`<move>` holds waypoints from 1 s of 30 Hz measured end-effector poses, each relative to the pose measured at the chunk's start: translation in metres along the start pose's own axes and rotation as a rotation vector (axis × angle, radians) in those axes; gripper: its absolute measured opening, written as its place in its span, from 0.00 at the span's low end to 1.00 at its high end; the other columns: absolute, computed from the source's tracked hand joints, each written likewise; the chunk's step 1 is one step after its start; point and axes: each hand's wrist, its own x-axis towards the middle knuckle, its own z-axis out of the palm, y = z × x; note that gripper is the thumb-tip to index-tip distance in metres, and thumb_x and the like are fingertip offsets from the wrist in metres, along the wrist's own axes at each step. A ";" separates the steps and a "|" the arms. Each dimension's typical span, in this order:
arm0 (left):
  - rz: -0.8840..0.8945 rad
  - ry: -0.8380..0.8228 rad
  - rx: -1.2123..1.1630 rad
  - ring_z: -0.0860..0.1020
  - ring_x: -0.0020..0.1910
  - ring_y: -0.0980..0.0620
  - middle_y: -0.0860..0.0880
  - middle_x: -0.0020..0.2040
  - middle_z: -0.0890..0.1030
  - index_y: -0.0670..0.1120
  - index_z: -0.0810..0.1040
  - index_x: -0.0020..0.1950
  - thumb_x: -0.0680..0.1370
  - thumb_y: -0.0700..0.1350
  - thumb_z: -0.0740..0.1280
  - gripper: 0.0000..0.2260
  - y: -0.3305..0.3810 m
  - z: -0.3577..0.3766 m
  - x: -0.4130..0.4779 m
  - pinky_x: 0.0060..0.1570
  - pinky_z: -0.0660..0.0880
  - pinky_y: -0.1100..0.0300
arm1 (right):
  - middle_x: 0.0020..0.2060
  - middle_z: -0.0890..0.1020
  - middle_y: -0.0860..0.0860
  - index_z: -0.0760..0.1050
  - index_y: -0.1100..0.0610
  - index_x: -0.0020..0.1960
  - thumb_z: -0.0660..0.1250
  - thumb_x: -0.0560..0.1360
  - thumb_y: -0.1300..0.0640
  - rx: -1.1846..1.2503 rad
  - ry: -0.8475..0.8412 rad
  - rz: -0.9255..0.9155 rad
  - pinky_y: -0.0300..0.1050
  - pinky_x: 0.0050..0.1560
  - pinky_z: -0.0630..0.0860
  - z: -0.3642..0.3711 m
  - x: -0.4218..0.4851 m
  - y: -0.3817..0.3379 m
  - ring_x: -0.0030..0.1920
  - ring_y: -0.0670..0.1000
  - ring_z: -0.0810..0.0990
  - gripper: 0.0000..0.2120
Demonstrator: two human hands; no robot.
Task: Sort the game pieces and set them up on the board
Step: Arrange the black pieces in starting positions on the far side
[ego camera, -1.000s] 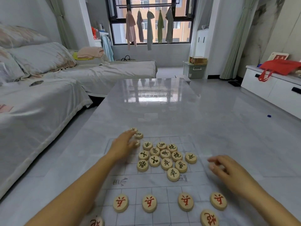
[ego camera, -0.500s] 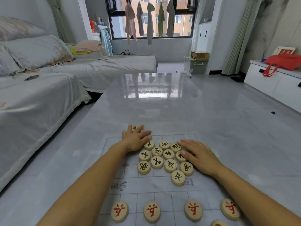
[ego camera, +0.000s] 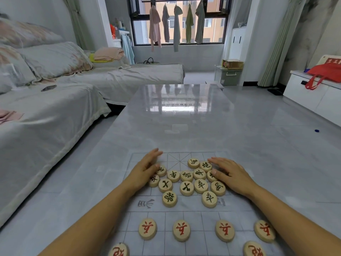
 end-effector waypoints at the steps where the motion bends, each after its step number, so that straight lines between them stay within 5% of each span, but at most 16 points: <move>1: 0.017 -0.009 0.029 0.59 0.71 0.60 0.59 0.72 0.61 0.62 0.66 0.63 0.80 0.38 0.58 0.19 -0.001 0.002 0.000 0.72 0.59 0.58 | 0.70 0.67 0.44 0.64 0.44 0.69 0.57 0.77 0.43 0.018 0.007 -0.001 0.49 0.70 0.56 -0.001 0.000 -0.001 0.71 0.47 0.61 0.21; 5: 0.021 0.002 0.027 0.69 0.59 0.68 0.58 0.70 0.63 0.62 0.57 0.70 0.79 0.38 0.57 0.26 -0.001 0.004 -0.002 0.60 0.63 0.72 | 0.68 0.70 0.46 0.70 0.47 0.66 0.57 0.73 0.41 -0.088 0.099 -0.076 0.50 0.67 0.59 -0.007 0.002 -0.016 0.70 0.50 0.63 0.23; 11: -0.008 0.048 -0.054 0.63 0.71 0.57 0.55 0.72 0.65 0.54 0.58 0.73 0.78 0.33 0.56 0.27 -0.004 0.006 -0.002 0.70 0.62 0.59 | 0.66 0.70 0.48 0.72 0.51 0.65 0.63 0.75 0.47 -0.307 -0.049 -0.266 0.44 0.66 0.59 0.006 0.023 -0.066 0.67 0.50 0.63 0.20; 21: -0.045 0.109 0.089 0.68 0.64 0.54 0.49 0.69 0.68 0.49 0.61 0.72 0.76 0.33 0.58 0.26 -0.007 0.005 0.002 0.62 0.65 0.62 | 0.61 0.72 0.50 0.78 0.56 0.55 0.63 0.76 0.51 -0.051 -0.138 -0.183 0.44 0.63 0.68 0.008 0.026 -0.065 0.59 0.47 0.69 0.13; 27: -0.028 0.144 0.075 0.71 0.60 0.56 0.51 0.62 0.72 0.50 0.68 0.68 0.76 0.35 0.62 0.22 -0.010 0.004 0.003 0.55 0.66 0.70 | 0.56 0.73 0.52 0.75 0.55 0.59 0.58 0.79 0.57 0.213 0.137 0.091 0.41 0.56 0.66 -0.016 0.027 -0.025 0.54 0.48 0.72 0.12; 30: -0.054 0.159 0.051 0.71 0.60 0.56 0.52 0.61 0.72 0.49 0.70 0.67 0.76 0.34 0.63 0.21 -0.009 0.004 0.005 0.59 0.66 0.67 | 0.55 0.75 0.54 0.76 0.57 0.58 0.59 0.78 0.58 0.191 0.158 0.159 0.42 0.55 0.67 -0.015 0.019 0.002 0.55 0.52 0.74 0.12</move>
